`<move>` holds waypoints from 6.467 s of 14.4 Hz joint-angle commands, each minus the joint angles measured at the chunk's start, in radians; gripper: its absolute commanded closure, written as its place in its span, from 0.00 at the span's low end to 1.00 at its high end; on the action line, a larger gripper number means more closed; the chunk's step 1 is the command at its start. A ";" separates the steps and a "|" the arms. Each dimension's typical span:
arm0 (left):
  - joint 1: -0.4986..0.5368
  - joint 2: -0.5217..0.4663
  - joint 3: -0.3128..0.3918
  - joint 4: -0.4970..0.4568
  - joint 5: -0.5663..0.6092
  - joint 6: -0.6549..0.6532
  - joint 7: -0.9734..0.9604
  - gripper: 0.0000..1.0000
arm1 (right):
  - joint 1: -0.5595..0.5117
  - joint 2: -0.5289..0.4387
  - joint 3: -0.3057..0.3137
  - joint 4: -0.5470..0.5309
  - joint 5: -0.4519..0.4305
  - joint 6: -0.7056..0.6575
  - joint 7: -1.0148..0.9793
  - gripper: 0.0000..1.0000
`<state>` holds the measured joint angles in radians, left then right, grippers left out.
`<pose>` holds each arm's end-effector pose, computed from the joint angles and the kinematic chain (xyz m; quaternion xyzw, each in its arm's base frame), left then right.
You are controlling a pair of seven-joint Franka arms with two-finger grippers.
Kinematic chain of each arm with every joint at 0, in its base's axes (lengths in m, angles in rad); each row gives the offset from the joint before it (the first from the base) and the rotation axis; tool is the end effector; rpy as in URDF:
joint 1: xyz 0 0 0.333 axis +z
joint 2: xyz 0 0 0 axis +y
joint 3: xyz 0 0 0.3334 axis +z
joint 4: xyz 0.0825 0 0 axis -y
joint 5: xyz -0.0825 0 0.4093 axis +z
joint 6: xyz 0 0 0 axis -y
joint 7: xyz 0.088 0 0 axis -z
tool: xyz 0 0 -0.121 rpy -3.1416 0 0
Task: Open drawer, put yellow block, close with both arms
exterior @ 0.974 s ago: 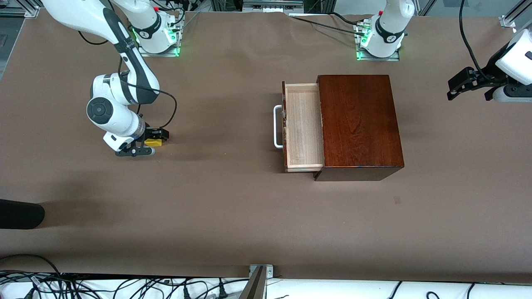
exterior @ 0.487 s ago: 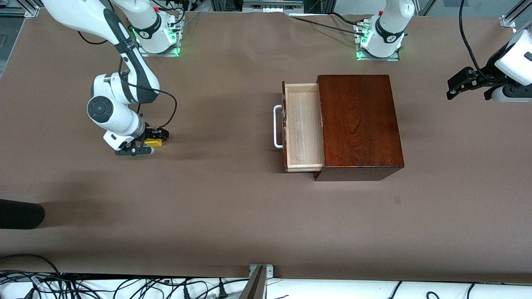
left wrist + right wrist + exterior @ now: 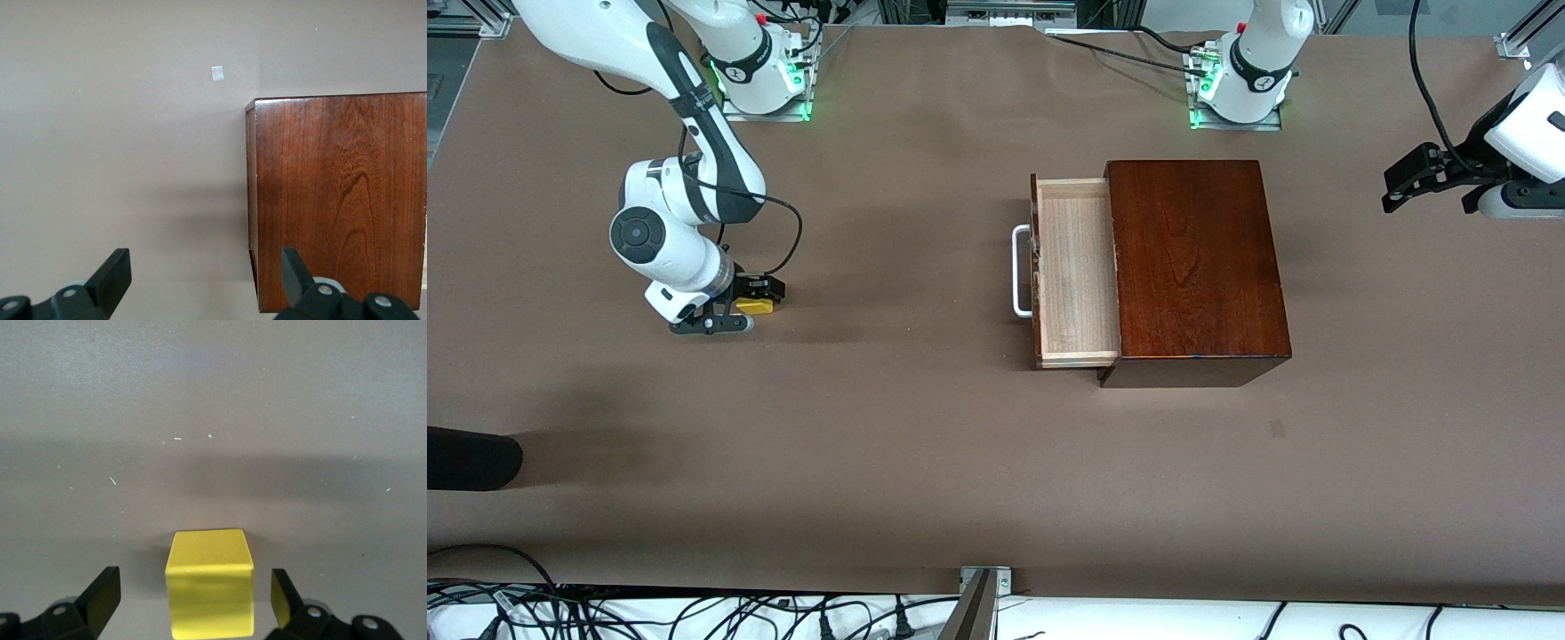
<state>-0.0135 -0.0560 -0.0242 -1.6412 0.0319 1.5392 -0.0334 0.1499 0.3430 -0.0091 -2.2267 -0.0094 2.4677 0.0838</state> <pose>0.5562 -0.0174 0.6222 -0.9996 0.0020 0.0224 0.0174 0.5505 0.0778 0.1904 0.9982 0.0325 -0.0502 0.0100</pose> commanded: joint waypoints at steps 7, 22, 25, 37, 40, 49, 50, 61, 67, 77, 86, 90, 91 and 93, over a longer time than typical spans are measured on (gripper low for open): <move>-0.008 0.018 0.004 0.037 0.013 -0.024 -0.005 0.00 | -0.006 0.004 0.001 -0.036 0.009 0.031 -0.022 0.75; -0.011 0.016 0.000 0.038 0.013 -0.024 -0.010 0.00 | 0.071 -0.017 0.129 0.616 0.009 -0.630 -0.045 1.00; -0.011 0.016 -0.002 0.038 0.013 -0.024 -0.010 0.00 | 0.173 0.025 0.130 0.723 0.016 -0.653 -0.059 1.00; -0.013 0.016 -0.002 0.038 0.013 -0.024 -0.010 0.00 | 0.631 0.215 0.146 0.933 -0.122 -0.486 -0.223 1.00; -0.014 0.018 -0.002 0.038 0.013 -0.024 -0.010 0.00 | 0.730 0.276 0.144 0.966 -0.139 -0.481 -0.274 1.00; -0.016 0.016 -0.002 0.038 0.013 -0.025 -0.010 0.00 | 0.775 0.399 0.143 1.030 -0.153 -0.421 -0.564 1.00; -0.016 0.016 -0.002 0.038 0.013 -0.025 -0.010 0.00 | 0.777 0.409 0.143 1.030 -0.167 -0.420 -0.568 1.00; -0.014 0.016 -0.002 0.038 0.013 -0.027 -0.010 0.00 | 0.763 0.455 0.141 1.024 -0.227 -0.417 -0.650 1.00; -0.014 0.016 -0.002 0.038 0.013 -0.027 -0.010 0.00 | 0.761 0.458 0.136 1.026 -0.236 -0.386 -0.644 0.55; -0.020 0.016 -0.003 0.038 0.013 -0.025 -0.010 0.00 | 0.673 0.349 0.118 1.139 -0.222 -0.478 -0.576 0.00; -0.020 0.015 -0.002 0.038 0.013 -0.027 -0.008 0.00 | 0.325 0.148 0.118 1.131 -0.089 -0.526 -0.562 0.00; -0.020 0.015 -0.003 0.038 0.013 -0.025 -0.010 0.00 | 0.171 -0.034 0.113 0.888 0.015 -0.515 -0.553 0.00; -0.020 0.015 -0.003 0.038 0.013 -0.025 -0.010 0.00 | 0.139 -0.086 0.113 0.824 0.022 -0.519 -0.549 0.00; -0.020 0.015 -0.003 0.038 0.013 -0.025 -0.010 0.00 | 0.094 -0.189 0.104 0.706 0.040 -0.527 -0.506 0.00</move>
<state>-0.0288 -0.0555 -0.0275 -1.6370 0.0319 1.5369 -0.0334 0.2862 0.3276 0.0868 -1.3069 0.0007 1.9335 -0.4773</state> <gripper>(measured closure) 0.000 0.000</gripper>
